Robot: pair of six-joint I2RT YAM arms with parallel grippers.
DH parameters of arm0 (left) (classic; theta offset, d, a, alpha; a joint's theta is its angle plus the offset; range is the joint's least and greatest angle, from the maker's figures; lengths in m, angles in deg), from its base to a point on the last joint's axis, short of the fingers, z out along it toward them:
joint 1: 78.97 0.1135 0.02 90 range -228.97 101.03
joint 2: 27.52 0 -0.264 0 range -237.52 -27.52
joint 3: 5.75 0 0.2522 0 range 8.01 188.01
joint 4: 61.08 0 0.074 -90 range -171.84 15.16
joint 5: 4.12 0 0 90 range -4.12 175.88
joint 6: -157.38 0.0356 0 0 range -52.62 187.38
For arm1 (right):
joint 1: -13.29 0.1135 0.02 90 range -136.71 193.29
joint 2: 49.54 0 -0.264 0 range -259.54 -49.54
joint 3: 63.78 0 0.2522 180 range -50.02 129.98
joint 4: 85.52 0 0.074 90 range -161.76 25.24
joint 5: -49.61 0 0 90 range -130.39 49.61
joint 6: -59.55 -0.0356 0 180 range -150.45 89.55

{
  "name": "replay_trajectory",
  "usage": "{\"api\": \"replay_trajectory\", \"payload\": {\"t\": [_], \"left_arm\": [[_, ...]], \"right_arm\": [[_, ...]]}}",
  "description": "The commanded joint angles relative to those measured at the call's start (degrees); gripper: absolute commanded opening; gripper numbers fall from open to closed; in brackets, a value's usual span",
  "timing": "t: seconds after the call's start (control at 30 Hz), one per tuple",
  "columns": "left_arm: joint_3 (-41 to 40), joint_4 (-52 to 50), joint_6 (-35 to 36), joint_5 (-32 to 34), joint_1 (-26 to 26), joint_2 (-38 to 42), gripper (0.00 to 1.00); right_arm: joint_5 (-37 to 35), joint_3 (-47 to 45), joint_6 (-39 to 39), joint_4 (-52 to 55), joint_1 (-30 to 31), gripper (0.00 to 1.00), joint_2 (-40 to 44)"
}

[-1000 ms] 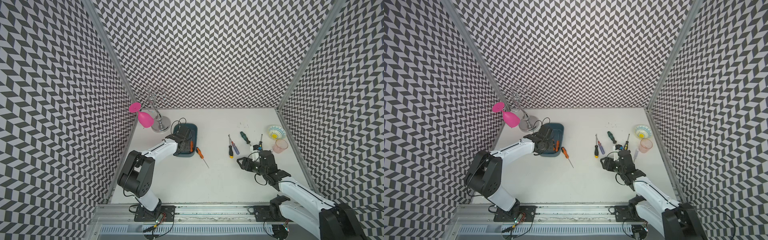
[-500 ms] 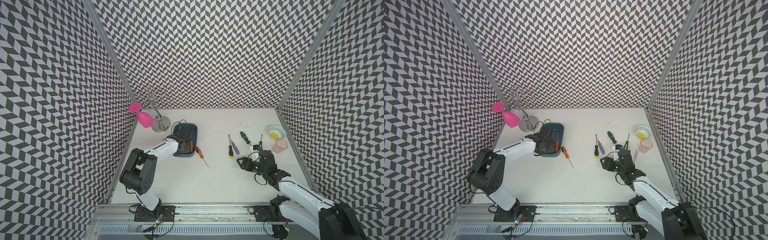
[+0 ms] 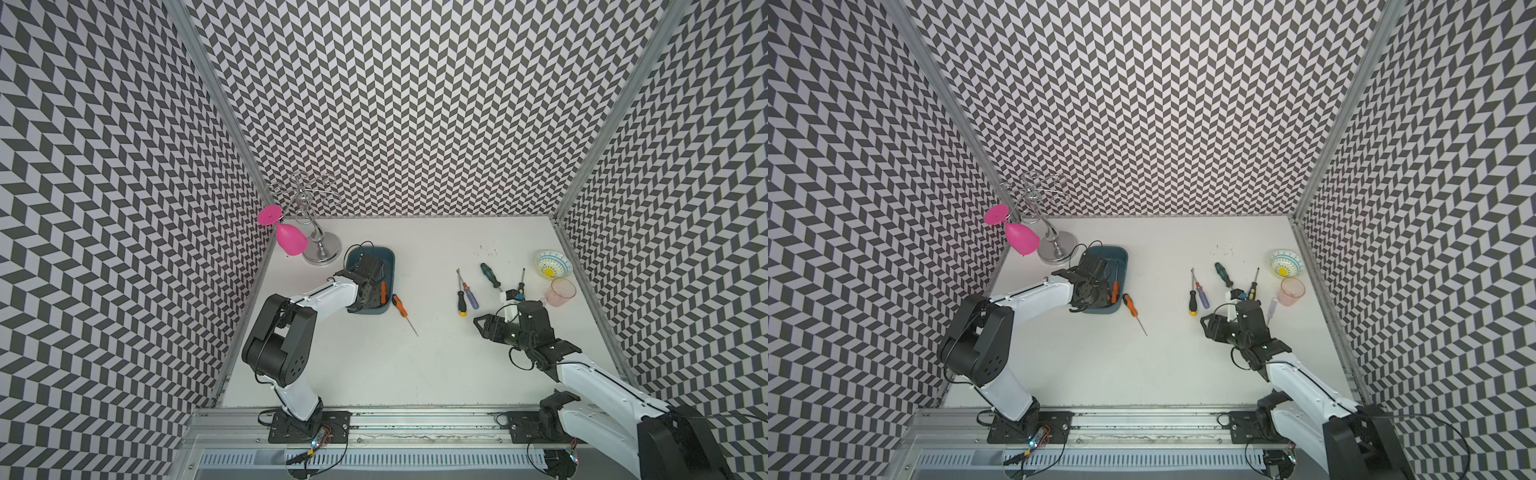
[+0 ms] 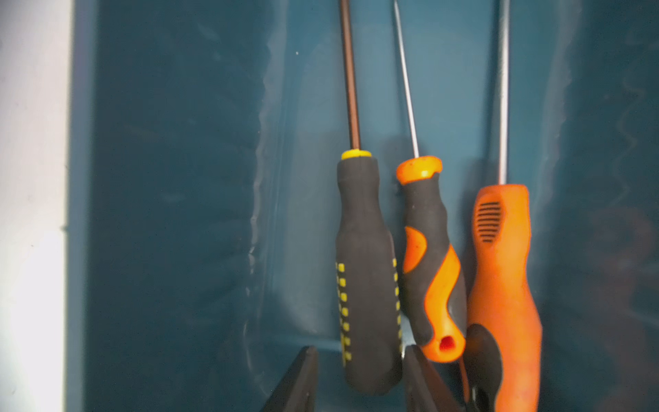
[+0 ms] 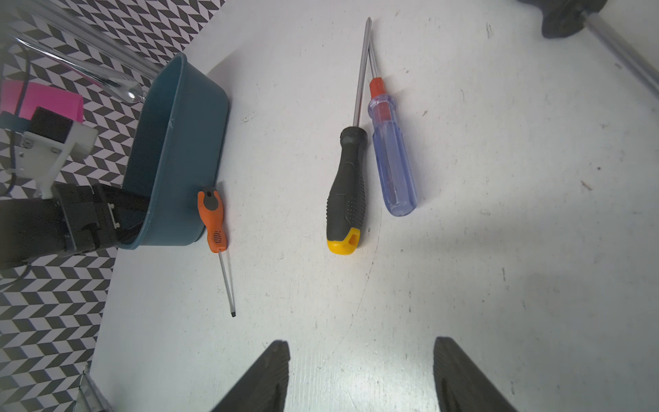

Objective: Put the screwdriver on the desktop into the storage box
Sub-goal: Place the screwdriver in the storage box, then pick up the screwdriver from the center of the board.

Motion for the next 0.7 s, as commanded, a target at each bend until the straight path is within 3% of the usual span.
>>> {"api": "replay_trajectory", "payload": {"t": [0.0,0.67], "left_arm": [[1.9,-0.9,0.2,1.2,0.0,0.9,0.46],[-0.7,0.8,0.3,-1.2,-0.8,11.4,0.48]], "right_arm": [[0.1,-0.4,-0.1,-2.1,-0.4,0.67,-0.2],[-0.9,0.0,0.1,-1.5,-0.4,0.67,-0.9]]}}
